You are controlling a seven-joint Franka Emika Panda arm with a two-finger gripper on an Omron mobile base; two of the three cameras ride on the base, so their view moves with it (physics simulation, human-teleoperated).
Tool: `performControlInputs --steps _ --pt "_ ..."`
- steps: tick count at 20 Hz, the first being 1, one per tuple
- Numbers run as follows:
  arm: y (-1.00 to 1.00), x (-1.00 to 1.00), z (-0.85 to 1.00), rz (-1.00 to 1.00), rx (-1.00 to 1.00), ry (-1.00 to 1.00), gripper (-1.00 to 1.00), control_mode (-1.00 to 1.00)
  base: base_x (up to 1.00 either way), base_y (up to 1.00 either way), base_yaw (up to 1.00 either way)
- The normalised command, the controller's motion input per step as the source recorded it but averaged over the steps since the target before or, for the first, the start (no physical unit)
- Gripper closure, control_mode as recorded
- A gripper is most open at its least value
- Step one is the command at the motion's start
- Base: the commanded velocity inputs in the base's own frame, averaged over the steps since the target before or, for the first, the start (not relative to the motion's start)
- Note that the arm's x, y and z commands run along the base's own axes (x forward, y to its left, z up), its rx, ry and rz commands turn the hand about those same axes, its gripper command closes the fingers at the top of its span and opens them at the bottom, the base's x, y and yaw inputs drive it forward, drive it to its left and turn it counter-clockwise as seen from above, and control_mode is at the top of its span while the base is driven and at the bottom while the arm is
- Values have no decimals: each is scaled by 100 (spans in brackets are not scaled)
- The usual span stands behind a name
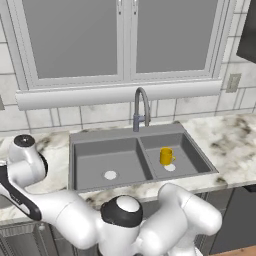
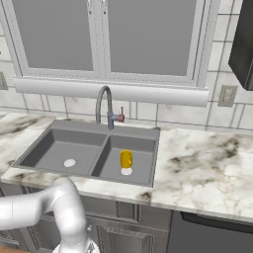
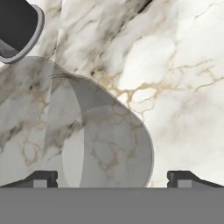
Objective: Place the jar in the left basin and the mug in the right basin of the sink.
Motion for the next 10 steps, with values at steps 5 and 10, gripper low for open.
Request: performControlInputs --steps 5,10 --pt "16 7 -33 0 -11 0 -100 -100 0 0 0" --pt "12 0 -7 0 -6 -1 -100 -100 0 0 0"
